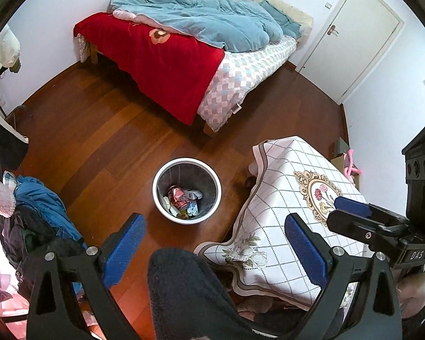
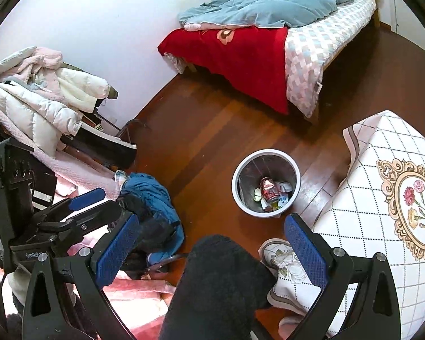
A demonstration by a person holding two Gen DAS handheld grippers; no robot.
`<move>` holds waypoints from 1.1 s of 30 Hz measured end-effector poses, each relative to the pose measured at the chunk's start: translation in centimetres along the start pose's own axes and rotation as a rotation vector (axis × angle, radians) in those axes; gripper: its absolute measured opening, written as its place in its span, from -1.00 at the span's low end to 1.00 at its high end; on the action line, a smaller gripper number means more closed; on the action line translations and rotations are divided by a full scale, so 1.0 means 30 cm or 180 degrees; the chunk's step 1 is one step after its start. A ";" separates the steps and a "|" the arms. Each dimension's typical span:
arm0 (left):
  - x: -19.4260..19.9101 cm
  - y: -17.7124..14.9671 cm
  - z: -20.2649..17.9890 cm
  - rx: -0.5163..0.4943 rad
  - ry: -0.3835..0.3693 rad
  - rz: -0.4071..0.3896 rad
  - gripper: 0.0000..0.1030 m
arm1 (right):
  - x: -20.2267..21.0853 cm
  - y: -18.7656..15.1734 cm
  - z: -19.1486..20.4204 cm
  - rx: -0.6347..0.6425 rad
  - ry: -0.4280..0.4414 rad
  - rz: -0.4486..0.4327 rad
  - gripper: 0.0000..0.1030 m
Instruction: Collect trash
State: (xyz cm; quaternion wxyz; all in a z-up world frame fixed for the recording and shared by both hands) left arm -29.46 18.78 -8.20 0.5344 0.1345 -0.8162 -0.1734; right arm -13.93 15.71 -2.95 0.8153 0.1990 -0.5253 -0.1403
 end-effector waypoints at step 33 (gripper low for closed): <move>0.022 -0.005 -0.004 0.0003 0.0002 0.0011 1.00 | -0.001 0.006 0.015 0.0033 -0.0046 0.0086 1.00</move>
Point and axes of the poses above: each gripper's, at about its wrist camera, not at the fingertips, and x roughly against the way its jaws point, z to its left, y to its top, the point moved 5 cm from there along -x, roughly the way its jaws point, and after that the axes turned 9 degrees about x, right-handed, at the moved point
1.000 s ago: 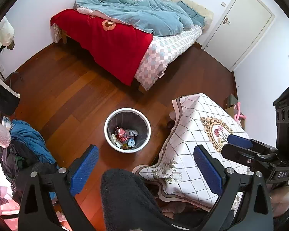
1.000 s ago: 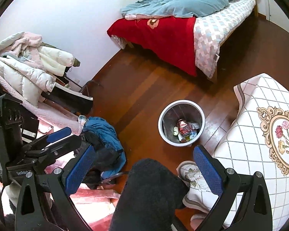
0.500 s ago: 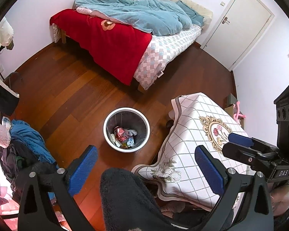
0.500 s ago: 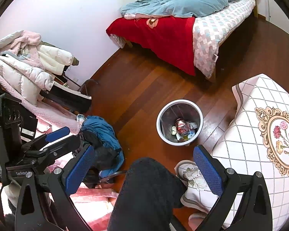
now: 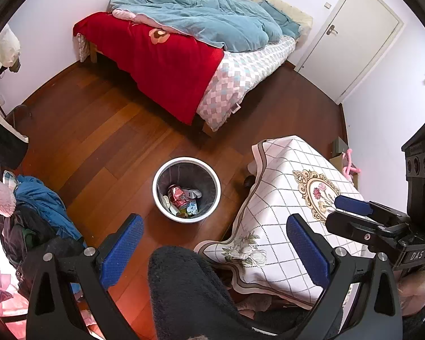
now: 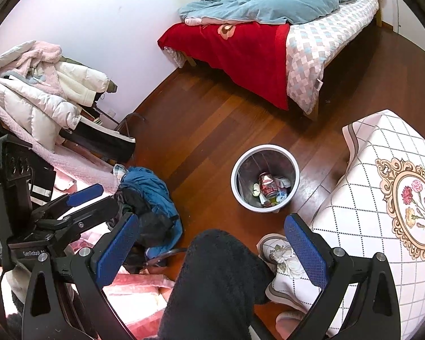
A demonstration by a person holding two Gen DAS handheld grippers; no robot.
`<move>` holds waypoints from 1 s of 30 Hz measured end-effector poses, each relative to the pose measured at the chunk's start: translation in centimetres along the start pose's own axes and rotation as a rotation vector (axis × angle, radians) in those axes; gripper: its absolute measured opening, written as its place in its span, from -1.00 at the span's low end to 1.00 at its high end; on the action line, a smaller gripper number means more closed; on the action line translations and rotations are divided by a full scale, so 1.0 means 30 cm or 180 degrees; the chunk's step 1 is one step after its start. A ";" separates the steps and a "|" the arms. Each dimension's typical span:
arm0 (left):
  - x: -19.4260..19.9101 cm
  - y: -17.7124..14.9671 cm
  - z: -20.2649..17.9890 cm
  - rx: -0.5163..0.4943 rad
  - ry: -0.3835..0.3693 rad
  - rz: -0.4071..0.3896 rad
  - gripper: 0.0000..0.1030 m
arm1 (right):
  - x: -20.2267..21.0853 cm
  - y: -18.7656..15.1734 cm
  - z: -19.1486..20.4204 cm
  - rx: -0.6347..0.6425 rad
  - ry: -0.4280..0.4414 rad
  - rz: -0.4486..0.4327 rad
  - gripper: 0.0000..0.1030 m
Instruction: Collect trash
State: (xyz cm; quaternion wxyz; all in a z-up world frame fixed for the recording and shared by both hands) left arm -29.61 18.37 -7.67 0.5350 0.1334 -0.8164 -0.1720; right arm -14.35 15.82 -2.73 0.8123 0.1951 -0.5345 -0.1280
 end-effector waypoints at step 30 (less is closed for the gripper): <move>0.012 -0.008 0.019 0.0008 0.0002 0.0001 1.00 | -0.024 0.019 0.018 -0.0006 0.0028 0.0038 1.00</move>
Point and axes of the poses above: each gripper's, at about its wrist camera, not at the fingertips, and x roughly against the way its jaws point, z to its left, y to its top, the point moved 5 cm from there along -x, roughly the way its jaws point, and after that the axes turned 9 degrees about x, right-handed, at the moved point
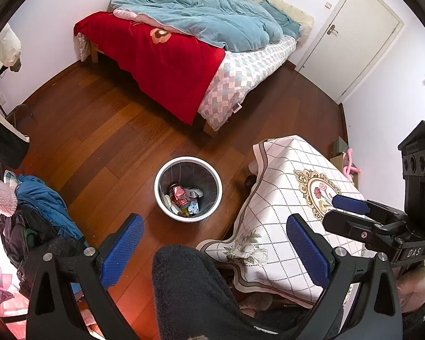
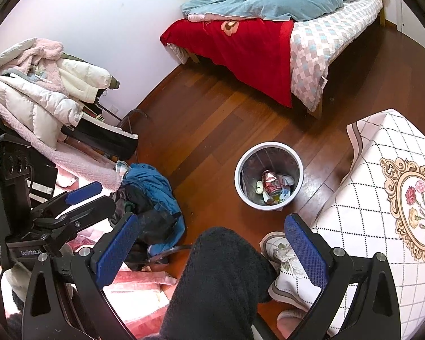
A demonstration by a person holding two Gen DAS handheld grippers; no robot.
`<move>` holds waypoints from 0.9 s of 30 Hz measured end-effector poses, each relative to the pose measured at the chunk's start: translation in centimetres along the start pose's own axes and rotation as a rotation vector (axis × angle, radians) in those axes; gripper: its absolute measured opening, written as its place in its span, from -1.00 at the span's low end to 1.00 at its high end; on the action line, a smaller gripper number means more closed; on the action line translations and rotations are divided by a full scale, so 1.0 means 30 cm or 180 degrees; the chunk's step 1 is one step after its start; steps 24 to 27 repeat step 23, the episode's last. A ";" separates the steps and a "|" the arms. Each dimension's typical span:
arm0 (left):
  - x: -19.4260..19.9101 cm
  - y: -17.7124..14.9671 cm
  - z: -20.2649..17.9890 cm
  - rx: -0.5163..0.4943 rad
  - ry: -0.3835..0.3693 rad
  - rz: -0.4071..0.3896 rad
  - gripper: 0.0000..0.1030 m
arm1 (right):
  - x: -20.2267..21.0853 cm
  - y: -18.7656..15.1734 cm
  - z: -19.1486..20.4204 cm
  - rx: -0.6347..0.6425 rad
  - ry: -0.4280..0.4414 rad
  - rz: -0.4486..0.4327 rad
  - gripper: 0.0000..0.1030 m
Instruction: Collect trash
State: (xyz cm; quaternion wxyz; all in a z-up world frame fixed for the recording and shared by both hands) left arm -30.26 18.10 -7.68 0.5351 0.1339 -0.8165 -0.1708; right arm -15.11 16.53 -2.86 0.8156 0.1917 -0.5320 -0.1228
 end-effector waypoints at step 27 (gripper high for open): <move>0.004 -0.006 -0.012 0.0035 -0.0004 -0.0008 1.00 | -0.012 -0.006 0.000 0.0004 0.0001 0.0008 1.00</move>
Point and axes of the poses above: each gripper's, at about its wrist camera, not at the fingertips, and x roughly against the way its jaws point, z to its left, y to its top, the point moved 5 cm from there along -x, roughly the way its jaws point, and after that the axes turned 9 degrees about x, right-handed, at the moved point
